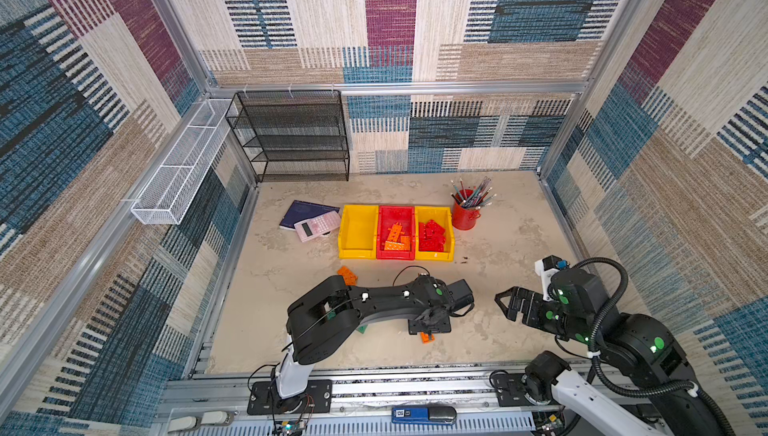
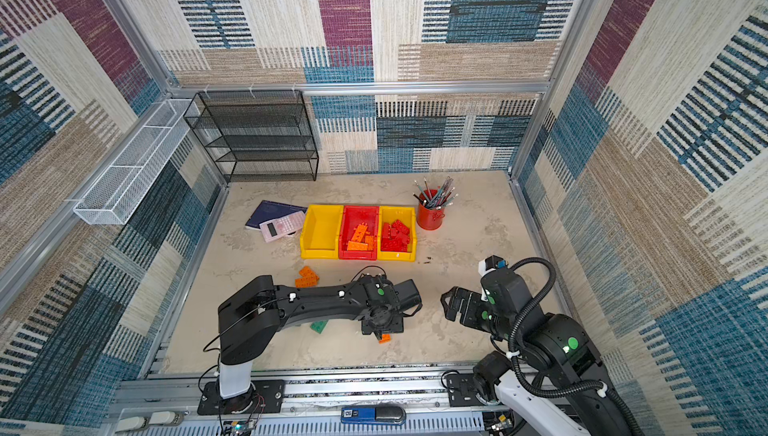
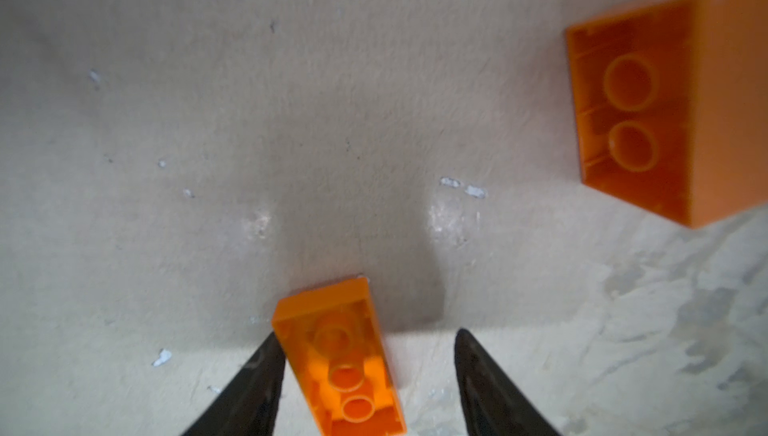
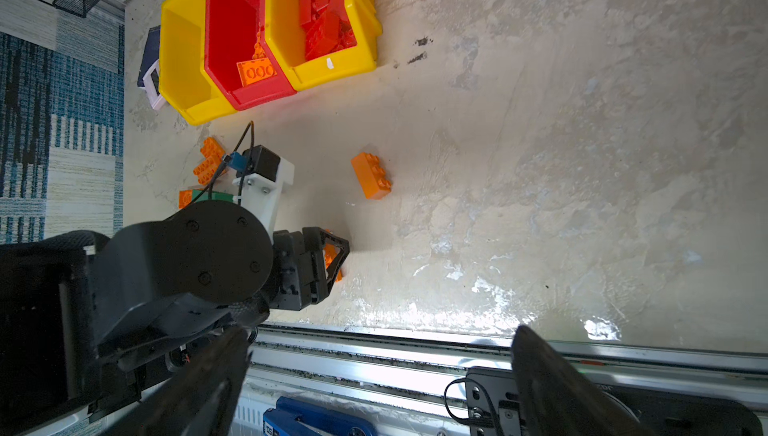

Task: Sort the legos into containers by color
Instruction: 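Lower the left gripper and grasp an orange brick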

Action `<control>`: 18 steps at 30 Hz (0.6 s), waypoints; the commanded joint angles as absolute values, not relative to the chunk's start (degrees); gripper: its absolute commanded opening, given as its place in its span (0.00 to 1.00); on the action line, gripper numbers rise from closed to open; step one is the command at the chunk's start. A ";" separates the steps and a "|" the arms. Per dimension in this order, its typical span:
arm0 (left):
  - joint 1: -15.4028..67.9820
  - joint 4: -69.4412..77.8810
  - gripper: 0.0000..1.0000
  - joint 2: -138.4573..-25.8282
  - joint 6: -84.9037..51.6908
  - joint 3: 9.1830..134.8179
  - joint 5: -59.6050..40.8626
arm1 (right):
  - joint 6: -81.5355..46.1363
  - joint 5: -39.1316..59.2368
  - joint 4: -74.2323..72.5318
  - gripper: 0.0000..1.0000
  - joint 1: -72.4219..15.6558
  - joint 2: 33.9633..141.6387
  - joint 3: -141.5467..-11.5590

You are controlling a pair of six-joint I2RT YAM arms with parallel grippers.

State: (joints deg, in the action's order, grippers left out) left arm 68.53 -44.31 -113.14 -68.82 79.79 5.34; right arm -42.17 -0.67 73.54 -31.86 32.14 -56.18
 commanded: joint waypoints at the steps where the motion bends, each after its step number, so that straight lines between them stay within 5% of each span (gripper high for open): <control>1: 68.61 -47.17 0.64 -113.70 -69.26 80.93 4.71 | -42.08 -1.41 72.91 1.00 -31.90 32.00 -55.65; 6: 68.51 -48.35 0.59 -115.42 -69.08 81.55 3.20 | -41.56 -0.76 71.48 0.99 -31.90 32.22 -54.24; 18: 67.31 -50.57 0.18 -111.09 -67.73 78.28 4.08 | -40.40 -2.19 69.24 1.00 -31.73 36.07 -57.87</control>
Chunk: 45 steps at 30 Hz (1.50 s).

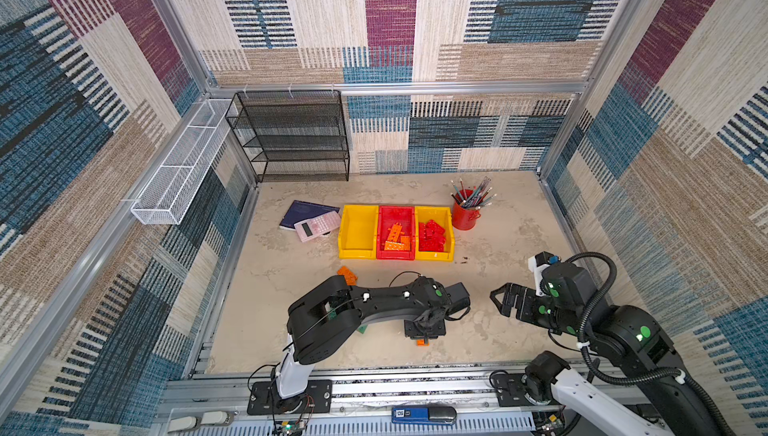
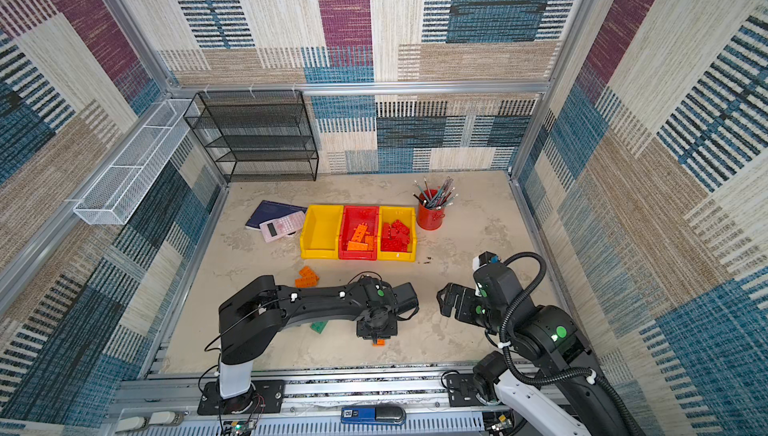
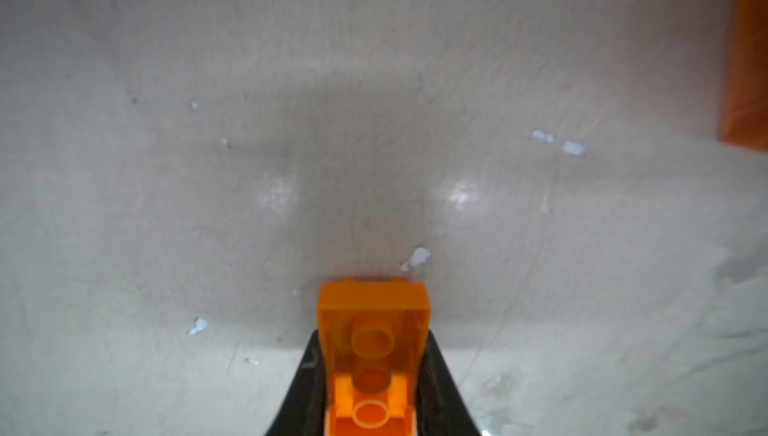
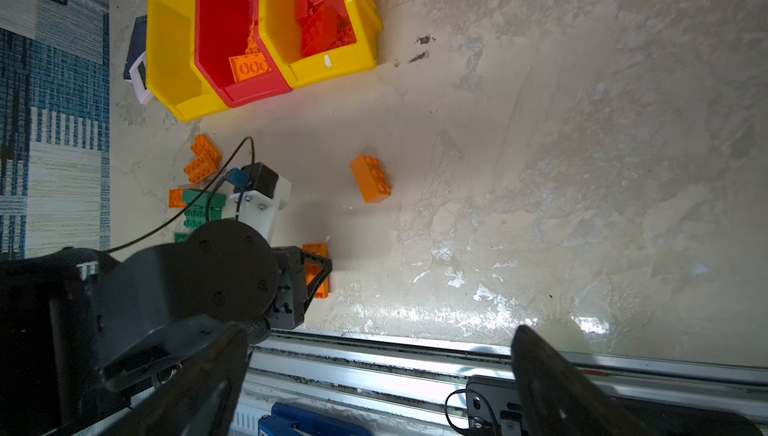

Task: Sort the legos into containers by color
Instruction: 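Lower the left gripper and grasp an orange brick, then lift the orange brick and drop it into the red bin, then move the left gripper to the orange brick in front of the yellow bin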

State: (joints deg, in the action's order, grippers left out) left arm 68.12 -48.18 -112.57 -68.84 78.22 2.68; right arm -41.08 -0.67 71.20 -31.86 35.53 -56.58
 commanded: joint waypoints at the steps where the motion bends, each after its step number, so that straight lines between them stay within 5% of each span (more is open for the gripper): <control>1: 66.70 -51.42 0.17 -110.25 -66.92 78.69 4.93 | -40.30 -2.48 69.13 1.00 -31.83 36.28 -58.25; 12: 49.34 -55.07 0.19 -103.94 -49.09 88.18 11.10 | -41.78 -2.06 65.18 1.00 -31.89 39.77 -60.76; 24: 34.92 -61.35 0.23 -127.48 -31.84 124.09 9.32 | -45.97 -1.07 60.67 1.00 -31.88 46.81 -62.26; 29: 32.89 -65.67 0.56 -136.81 -29.18 136.66 6.81 | -48.74 -2.75 62.13 1.00 -31.79 49.09 -65.07; 31: 32.61 -66.09 0.62 -138.05 -29.35 138.69 4.79 | -49.89 -3.54 62.64 1.00 -31.81 48.86 -65.40; 38: 34.17 -63.44 0.64 -129.95 -36.21 129.05 1.22 | -50.32 -4.75 67.05 1.00 -31.85 49.02 -66.58; 45: 44.82 -58.48 0.64 -116.93 -49.57 109.22 4.74 | -47.38 -8.08 76.60 1.00 -31.87 39.78 -64.69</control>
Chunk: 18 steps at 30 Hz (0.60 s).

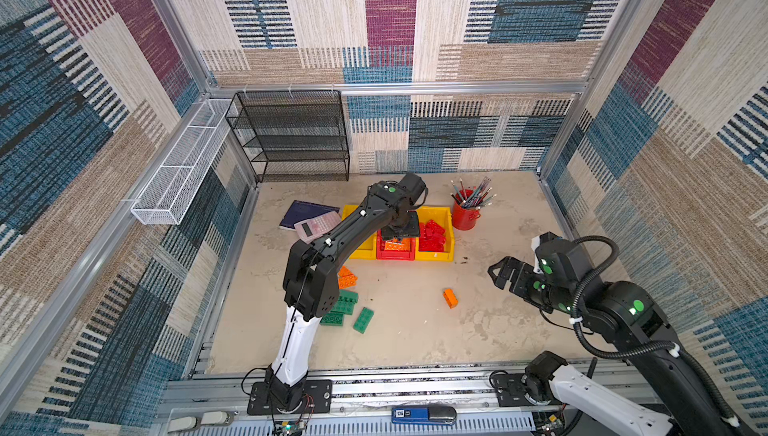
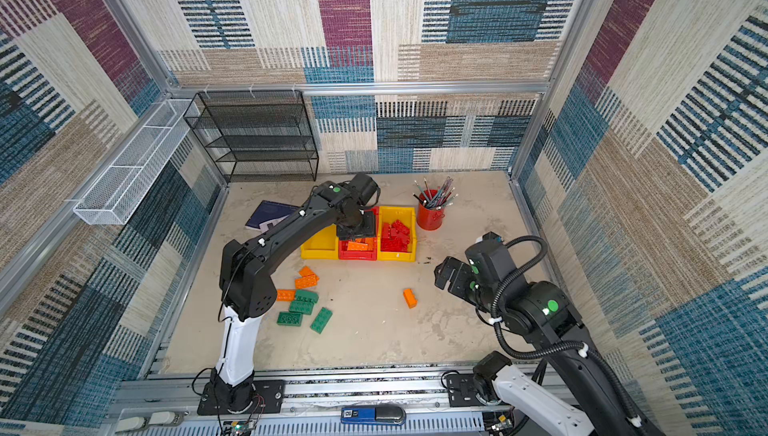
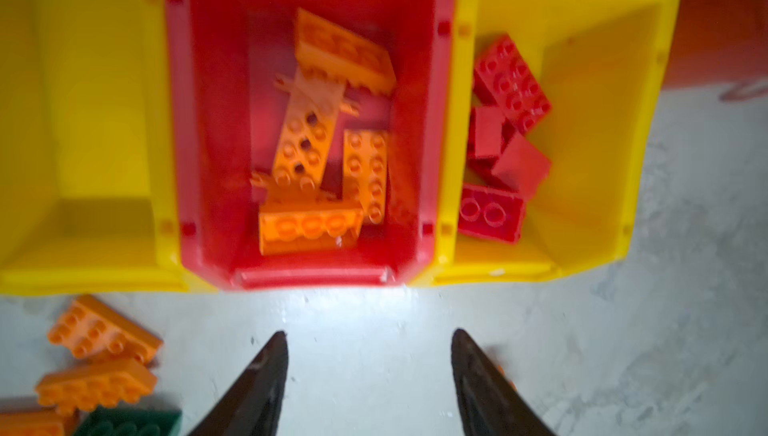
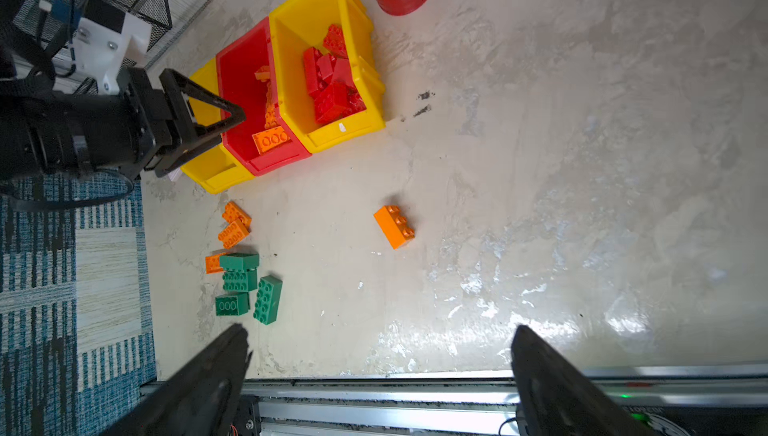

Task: Sort the legos into containers by color
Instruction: 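Move the left gripper to the orange brick in front of the yellow bin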

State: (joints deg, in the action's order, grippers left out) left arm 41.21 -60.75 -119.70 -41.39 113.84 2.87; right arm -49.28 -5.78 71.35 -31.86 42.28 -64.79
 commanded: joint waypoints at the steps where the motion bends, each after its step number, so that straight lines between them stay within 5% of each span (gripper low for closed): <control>1: 47.02 -57.42 0.64 -115.81 -51.89 107.04 5.39 | -45.72 -7.62 76.86 1.00 -31.86 38.50 -64.49; 9: 60.28 -53.98 0.64 -117.18 -65.64 102.50 6.55 | -43.60 -3.24 76.82 1.00 -31.87 33.74 -62.87; 18: 62.93 -53.49 0.65 -124.53 -68.95 108.01 4.75 | -41.12 -4.18 76.73 1.00 -31.84 34.15 -66.08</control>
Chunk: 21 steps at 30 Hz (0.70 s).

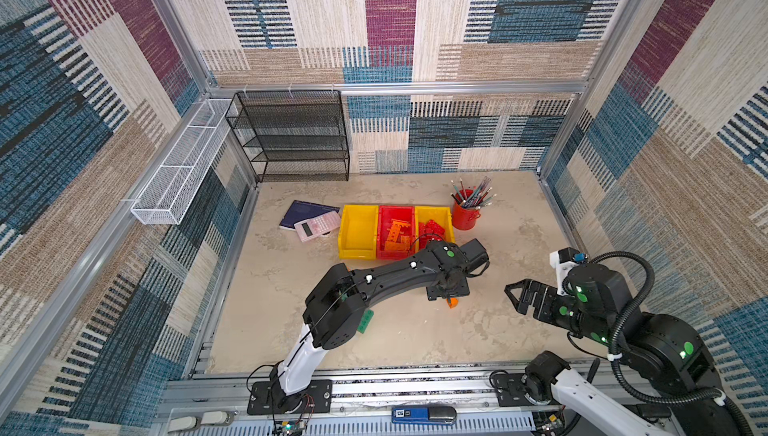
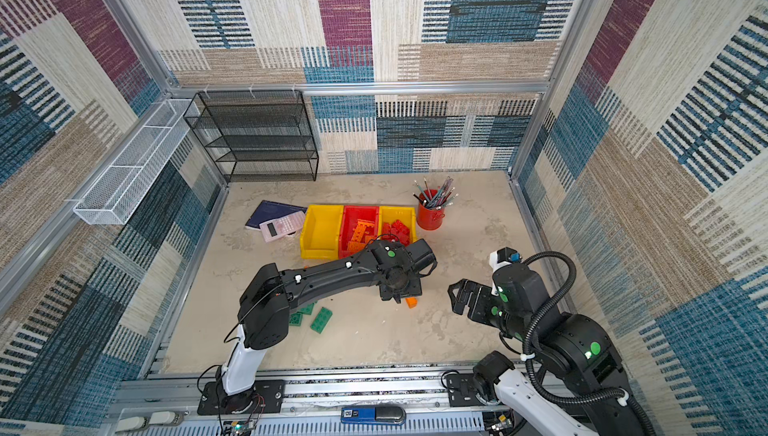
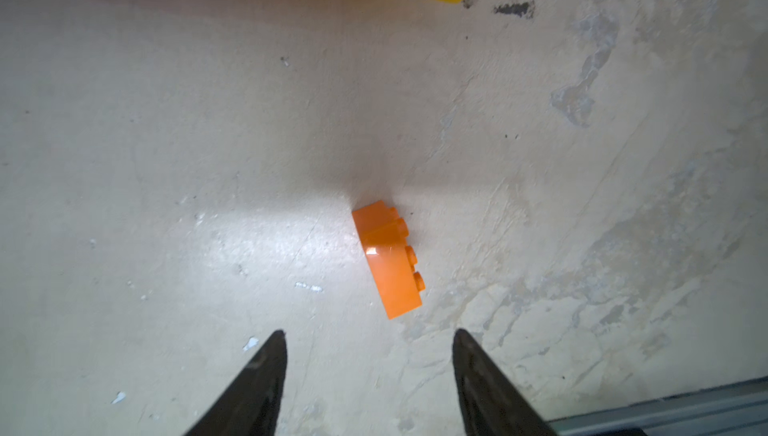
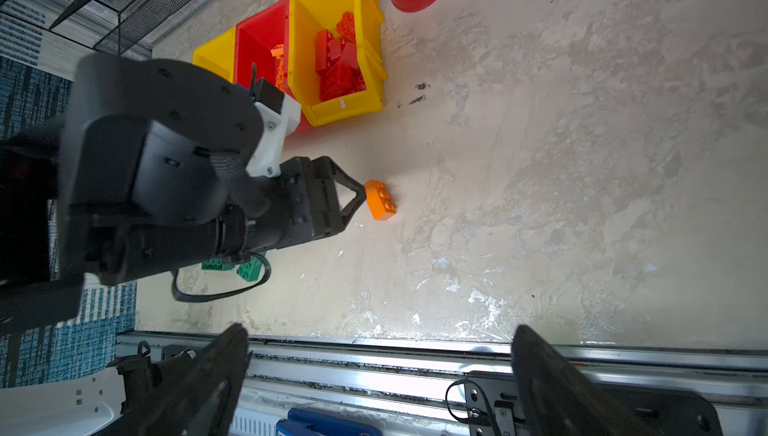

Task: Sort the legos into containers by color
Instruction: 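Move the left gripper to the orange brick in front of the yellow bin, then lower the left gripper and grasp the orange brick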

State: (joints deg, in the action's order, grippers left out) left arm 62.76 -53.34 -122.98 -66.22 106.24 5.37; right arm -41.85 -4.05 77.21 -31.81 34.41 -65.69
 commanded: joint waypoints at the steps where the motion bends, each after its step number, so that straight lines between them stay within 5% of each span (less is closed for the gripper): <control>1: 62.95 -53.82 0.65 -125.42 -68.74 108.95 4.69 | -41.52 -4.05 76.73 1.00 -31.88 33.68 -65.95; 21: 60.38 -53.54 0.59 -133.69 -65.03 112.20 0.99 | -43.83 -4.57 76.64 1.00 -31.78 32.95 -65.56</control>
